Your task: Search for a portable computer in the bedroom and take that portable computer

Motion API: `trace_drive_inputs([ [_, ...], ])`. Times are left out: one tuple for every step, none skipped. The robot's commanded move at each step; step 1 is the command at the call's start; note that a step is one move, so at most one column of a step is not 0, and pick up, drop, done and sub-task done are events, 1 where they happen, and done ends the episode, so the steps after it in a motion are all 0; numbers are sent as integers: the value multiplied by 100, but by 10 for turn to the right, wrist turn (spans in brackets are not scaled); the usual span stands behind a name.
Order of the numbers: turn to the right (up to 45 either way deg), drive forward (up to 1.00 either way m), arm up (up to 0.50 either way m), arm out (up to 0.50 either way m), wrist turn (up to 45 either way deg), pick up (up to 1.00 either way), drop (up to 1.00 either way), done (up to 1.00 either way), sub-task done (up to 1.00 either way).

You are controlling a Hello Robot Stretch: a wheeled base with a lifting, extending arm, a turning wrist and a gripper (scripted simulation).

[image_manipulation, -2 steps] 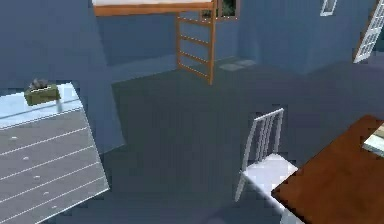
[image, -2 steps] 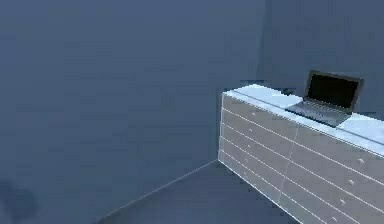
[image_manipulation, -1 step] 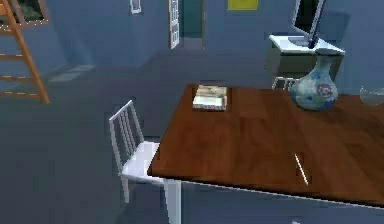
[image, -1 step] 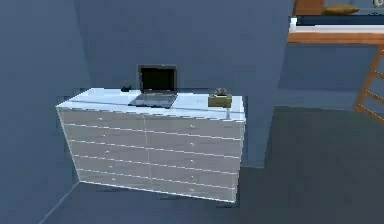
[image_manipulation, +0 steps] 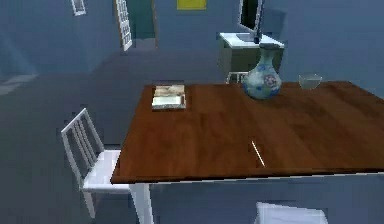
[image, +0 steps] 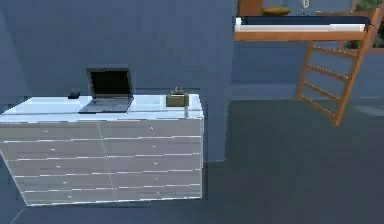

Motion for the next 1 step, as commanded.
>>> trace_drive_inputs([
  [0,80,0,0,0,0,0,0,0],
])
